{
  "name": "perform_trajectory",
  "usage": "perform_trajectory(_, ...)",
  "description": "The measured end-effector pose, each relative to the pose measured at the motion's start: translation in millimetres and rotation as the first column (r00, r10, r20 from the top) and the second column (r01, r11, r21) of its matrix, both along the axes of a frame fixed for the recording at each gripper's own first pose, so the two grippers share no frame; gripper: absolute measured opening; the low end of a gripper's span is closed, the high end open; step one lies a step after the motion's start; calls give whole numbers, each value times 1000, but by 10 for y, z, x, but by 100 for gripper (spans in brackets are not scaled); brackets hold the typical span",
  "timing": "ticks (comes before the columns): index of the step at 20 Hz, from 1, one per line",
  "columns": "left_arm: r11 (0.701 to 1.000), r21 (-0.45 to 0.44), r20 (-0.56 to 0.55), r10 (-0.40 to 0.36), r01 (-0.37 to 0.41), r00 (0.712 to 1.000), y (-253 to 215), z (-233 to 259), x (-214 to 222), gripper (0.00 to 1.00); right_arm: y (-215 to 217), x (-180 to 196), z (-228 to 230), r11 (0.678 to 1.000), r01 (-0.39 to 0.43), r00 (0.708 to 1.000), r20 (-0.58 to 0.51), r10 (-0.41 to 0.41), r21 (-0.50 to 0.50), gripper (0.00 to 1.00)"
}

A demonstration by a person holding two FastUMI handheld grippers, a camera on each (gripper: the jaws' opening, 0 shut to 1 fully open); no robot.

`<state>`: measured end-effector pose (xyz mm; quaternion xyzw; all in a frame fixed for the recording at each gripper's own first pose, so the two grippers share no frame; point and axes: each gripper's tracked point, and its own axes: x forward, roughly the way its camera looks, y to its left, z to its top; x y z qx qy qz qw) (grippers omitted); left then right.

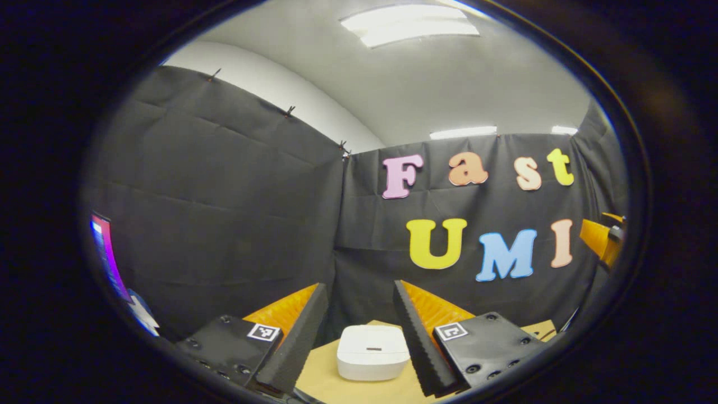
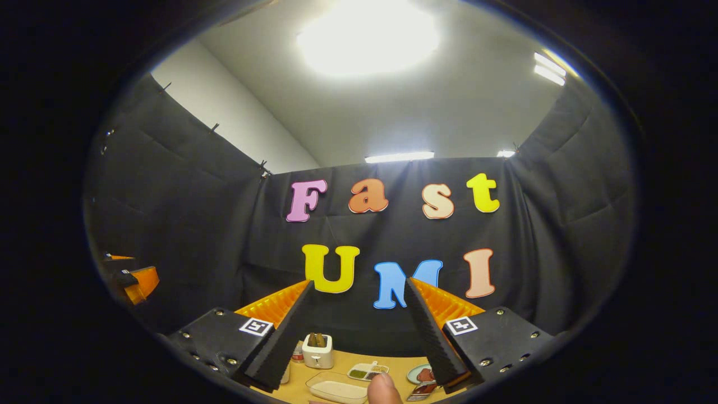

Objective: Close the left gripper, press the button to open the rice cooker; take a wooden spoon from the chopstick holder with the right hand, scoop a spoonful of rice and pour it into the rice cooker, then put the wooden spoon back into the chopstick holder.

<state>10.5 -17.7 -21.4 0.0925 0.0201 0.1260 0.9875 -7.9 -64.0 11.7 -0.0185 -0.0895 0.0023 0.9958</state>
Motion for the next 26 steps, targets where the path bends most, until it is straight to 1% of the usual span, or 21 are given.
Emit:
perform_trajectory(1, 1000, 6, -13, 0, 0, 1000, -54, -45, 42, 78, -30, 20, -63, 1000, -7, 1000, -22, 7, 2, 96)
perform_trajectory(2, 1000, 5, -25, -15, 15, 1000, -148, -117, 97, 78, -54, 5, -143, 1000, -19, 999, -42, 20, 8, 96)
perform_trajectory(4, 999, 15, -67, -36, 37, 997, -230, -290, 225, 58, -106, 38, -278, 999, -25, 997, -75, 27, 33, 96)
perform_trajectory(5, 998, 26, -85, -46, 49, 995, -257, -373, 276, 49, -122, 42, -359, 999, -24, 994, -101, 29, 43, 96)
perform_trajectory(6, 997, 38, -92, -62, 66, 994, -262, -403, 362, 38, -110, 75, -393, 999, -23, 993, -113, 28, 48, 96)
perform_trajectory(7, 996, 46, -107, -76, 82, 991, -288, -482, 457, 33, -127, 107, -406, 999, -6, 993, -118, 11, 43, 96)
perform_trajectory(8, 994, 43, -128, -90, 97, 988, -280, -583, 565, 26, -151, 145, -443, 999, 12, 992, -126, -8, 36, 96)
perform_trajectory(10, 991, 12, -192, -132, 137, 972, -285, -877, 794, 11, -96, 198, -494, 999, 46, 988, -147, -42, 24, 96)
perform_trajectory(11, 989, -12, -239, -145, 147, 960, -240, -1061, 907, 8, -60, 206, -513, 998, 66, 984, -165, -62, 23, 96)
perform_trajectory(12, 987, -30, -271, -157, 155, 950, -171, -1195, 1001, 8, 3, 208, -515, 996, 81, 983, -170, -75, 25, 96)
perform_trajectory(14, 989, -27, -320, -146, 146, 936, 43, -1463, 1265, 7, 87, 241, -489, 992, 124, 977, -176, -118, 19, 96)
perform_trajectory(15, 990, -30, -354, -141, 140, 924, 134, -1663, 1394, 8, 134, 254, -492, 990, 142, 974, -183, -136, 15, 96)
perform_trajectory(16, 990, -40, -397, -140, 135, 907, 193, -1893, 1520, 7, 202, 256, -522, 987, 158, 968, -198, -153, 8, 96)
perform_trajectory(18, 992, -62, -483, -128, 111, 866, 340, -2371, 1757, 8, 252, 234, -568, 980, 199, 954, -224, -199, -24, 96)
perform_trajectory(19, 993, -65, -511, -118, 98, 851, 430, -2598, 1910, 8, 274, 217, -574, 975, 218, 947, -232, -223, -46, 96)
perform_trajectory(21, 993, -72, -563, -121, 97, 817, 510, -2973, 2140, 8, 302, 192, -585, 963, 256, 933, -239, -270, -86, 96)
perform_trajectory(24, 994, -76, -623, -105, 73, 775, 592, -3517, 2413, 8, 354, 238, -646, 946, 286, 913, -255, -317, -151, 96)
perform_trajectory(25, 995, -85, -654, -100, 58, 750, 623, -3702, 2454, 8, 372, 257, -689, 942, 291, 904, -277, -327, -164, 96)
perform_trajectory(26, 995, -90, -689, -94, 45, 719, 653, -3929, 2473, 9, 386, 268, -732, 941, 291, 895, -298, -331, -172, 96)
